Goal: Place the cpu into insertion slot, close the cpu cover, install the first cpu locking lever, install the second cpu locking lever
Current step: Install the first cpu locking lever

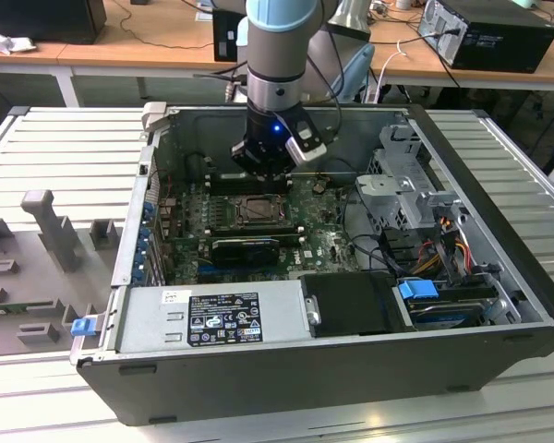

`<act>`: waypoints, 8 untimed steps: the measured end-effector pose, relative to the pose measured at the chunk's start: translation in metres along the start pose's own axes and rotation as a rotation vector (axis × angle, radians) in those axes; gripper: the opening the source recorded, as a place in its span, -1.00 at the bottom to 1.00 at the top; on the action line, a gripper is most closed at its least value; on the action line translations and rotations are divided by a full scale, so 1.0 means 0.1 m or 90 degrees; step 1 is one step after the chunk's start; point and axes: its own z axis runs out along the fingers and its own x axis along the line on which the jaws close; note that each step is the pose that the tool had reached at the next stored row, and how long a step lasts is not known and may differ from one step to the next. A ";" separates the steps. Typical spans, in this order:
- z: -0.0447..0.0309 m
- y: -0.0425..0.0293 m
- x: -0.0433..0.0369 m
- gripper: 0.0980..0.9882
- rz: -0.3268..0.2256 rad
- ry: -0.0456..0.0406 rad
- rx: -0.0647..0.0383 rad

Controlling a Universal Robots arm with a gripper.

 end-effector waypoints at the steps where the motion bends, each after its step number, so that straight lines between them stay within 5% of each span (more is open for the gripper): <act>1: -0.001 -0.009 0.000 -0.98 0.000 0.0000 0.000; 8: -0.003 -0.041 0.002 -0.98 0.000 0.0000 0.000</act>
